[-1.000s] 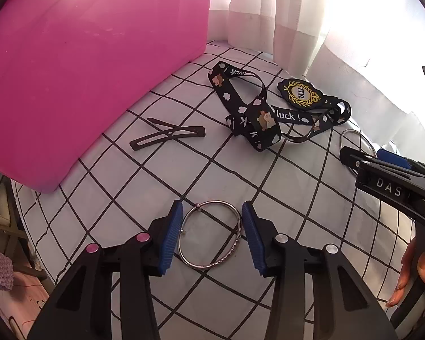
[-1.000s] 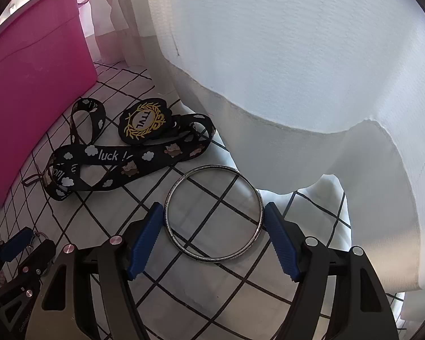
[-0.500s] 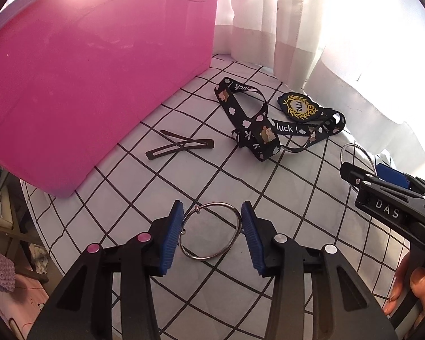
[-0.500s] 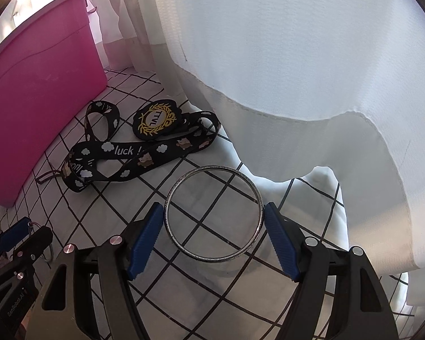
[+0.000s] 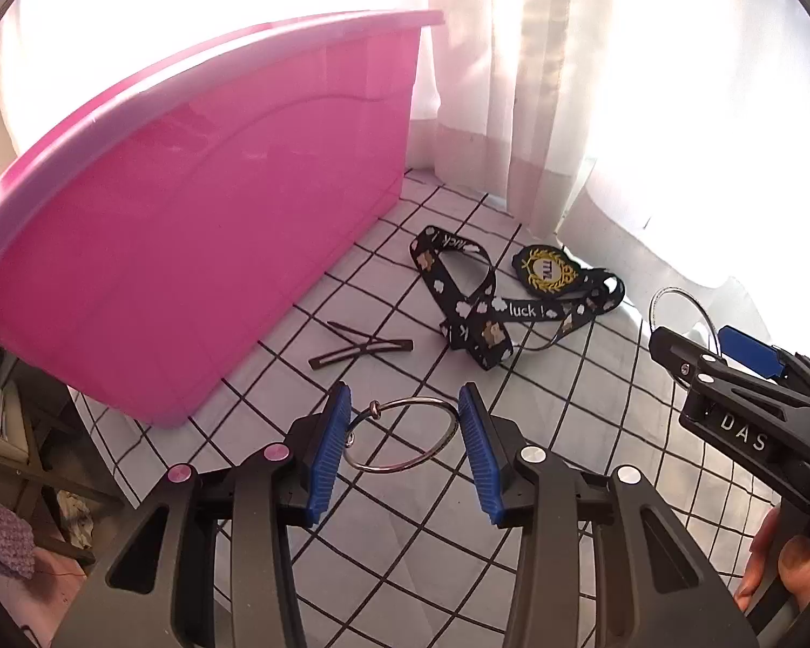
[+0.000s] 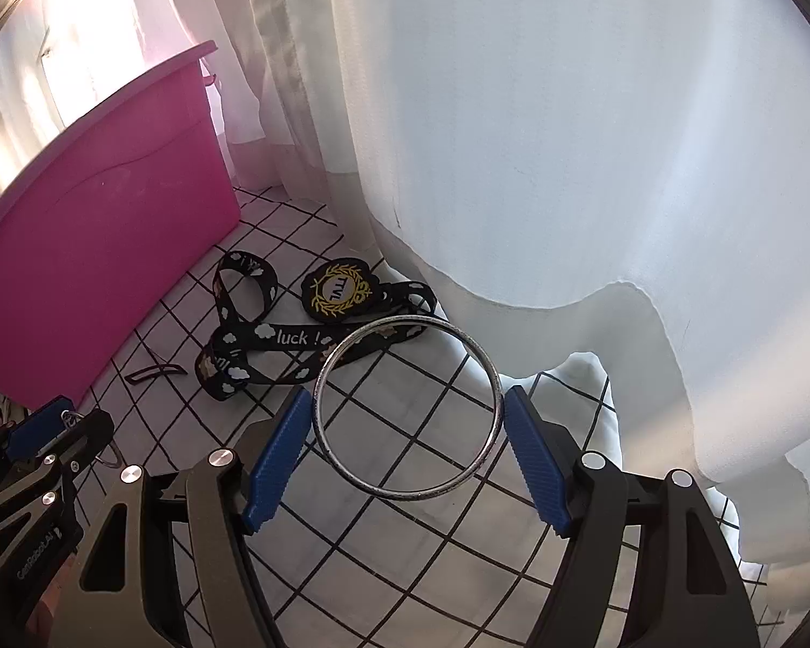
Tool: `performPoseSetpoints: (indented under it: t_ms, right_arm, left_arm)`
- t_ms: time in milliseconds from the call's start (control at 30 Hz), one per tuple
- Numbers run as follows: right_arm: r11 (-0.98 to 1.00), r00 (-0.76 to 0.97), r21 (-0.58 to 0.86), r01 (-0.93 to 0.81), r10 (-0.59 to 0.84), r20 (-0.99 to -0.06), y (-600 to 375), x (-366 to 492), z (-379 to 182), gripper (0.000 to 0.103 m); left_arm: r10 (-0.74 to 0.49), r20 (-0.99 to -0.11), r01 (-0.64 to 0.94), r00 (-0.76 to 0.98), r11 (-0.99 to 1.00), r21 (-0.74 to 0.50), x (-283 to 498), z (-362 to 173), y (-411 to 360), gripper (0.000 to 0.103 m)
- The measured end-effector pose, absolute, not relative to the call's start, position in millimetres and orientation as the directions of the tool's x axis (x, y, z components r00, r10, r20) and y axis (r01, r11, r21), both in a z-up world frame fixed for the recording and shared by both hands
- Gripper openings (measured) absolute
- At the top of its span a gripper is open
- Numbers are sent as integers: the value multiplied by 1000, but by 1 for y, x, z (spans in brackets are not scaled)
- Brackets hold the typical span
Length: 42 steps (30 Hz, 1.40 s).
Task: Organize jewelry
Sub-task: 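Grasp the engraved silver bangle with the left tool while the right tool grasps the plain silver ring, then carry both bangles over the pink tub and open both tools to drop them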
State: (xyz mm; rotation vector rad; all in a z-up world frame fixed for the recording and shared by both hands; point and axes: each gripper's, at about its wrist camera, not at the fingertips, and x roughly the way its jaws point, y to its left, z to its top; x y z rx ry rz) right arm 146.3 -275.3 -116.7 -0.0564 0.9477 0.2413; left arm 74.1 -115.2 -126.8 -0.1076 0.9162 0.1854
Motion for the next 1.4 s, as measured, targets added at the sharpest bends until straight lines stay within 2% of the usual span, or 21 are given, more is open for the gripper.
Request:
performPoseSetpoints:
  t_ms: [367,733,800,867,1033,1133,1400]
  right_arm:
    - [968,647,38,-249,196,-737,-237,141,-43,70]
    - [932,716,18,-361,289,-636,-146,145,39,70]
    - [921,715,25,-390,319,-622,-123,150,49,70]
    - [907,710,27,-420,347,-613,-99,155,58,70]
    - [869,665,29,-494,399,-631,-33,173,56,70]
    - [852,624,31,-522,406,-668,-2,184,44,70]
    - [849,548,23,-528,361,-754,36,207,14,70]
  left_arm:
    - [109,-721,-197,684,980,-38,73,-53,-81,41]
    - [147,-657,-266,739,960,-84,68,15,9,39]
    - [147,-647,-276,748,956,-102,68,27,29,34]
    - [164,-632,-295,757,950,-106,69,35,49,33]
    - [214,-652,-355,727,931,-90,80,31,101,33]
    - [227,-687,-371,690,926,-66,96,13,125,28]
    - [192,-766,-378,613,923,-71,121,-22,159,27]
